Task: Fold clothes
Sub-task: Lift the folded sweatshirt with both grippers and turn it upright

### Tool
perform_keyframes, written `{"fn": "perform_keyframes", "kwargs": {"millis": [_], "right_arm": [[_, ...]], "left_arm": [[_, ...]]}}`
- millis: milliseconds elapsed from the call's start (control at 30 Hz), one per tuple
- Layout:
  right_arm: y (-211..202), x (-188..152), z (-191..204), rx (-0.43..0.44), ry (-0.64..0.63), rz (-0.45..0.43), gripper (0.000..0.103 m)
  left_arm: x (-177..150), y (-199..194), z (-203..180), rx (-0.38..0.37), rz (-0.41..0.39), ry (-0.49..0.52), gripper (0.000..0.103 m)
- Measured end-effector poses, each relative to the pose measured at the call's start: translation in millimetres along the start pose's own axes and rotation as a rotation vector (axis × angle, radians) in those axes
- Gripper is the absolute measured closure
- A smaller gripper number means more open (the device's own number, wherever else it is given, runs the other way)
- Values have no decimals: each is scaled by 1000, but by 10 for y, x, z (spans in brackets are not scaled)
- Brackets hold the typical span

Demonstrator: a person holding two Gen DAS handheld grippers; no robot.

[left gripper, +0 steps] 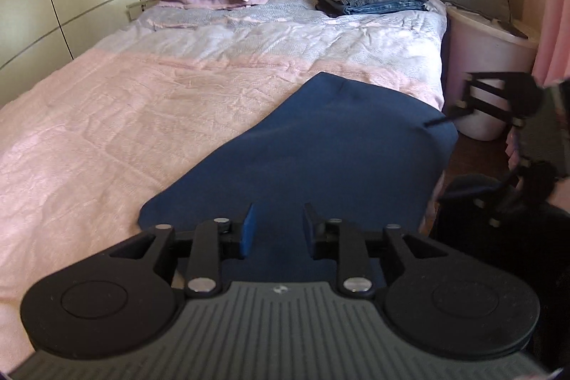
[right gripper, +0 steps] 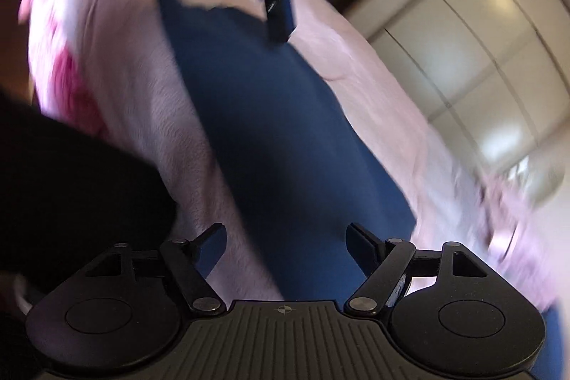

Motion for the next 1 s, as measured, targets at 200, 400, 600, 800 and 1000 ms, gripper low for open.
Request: {"fn": "perform_keyframes", "kwargs": {"millis": [200,400,600,800,1000], "right_arm": [[257,-13,32,-6,-92,12,51],[210,102,-292,65,42,31,65],[187,229,-399,117,79,59,65],[78,229,-448,94,110,49,63],[-191,364,-372,4,118,-80,39]], "left_arm": [[-54,-90,-439,-13,-6,179,45],[-141,339,-1090,102,49,565,36],[-239,829,-1162,244,184,789,51],[-127,720,-988,160,177,671,77],[144,533,-803,76,129,543,79]]}}
Point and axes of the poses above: each gripper's, at about its wrist camera, not at the fingertips, and y roughly the way its jaws point, z to its left, x to its top, the point moved 9 cm from there along y, roughly the way its jaws point, and after that the axes turned 10 degrees about -x, right-handed, at the moved point
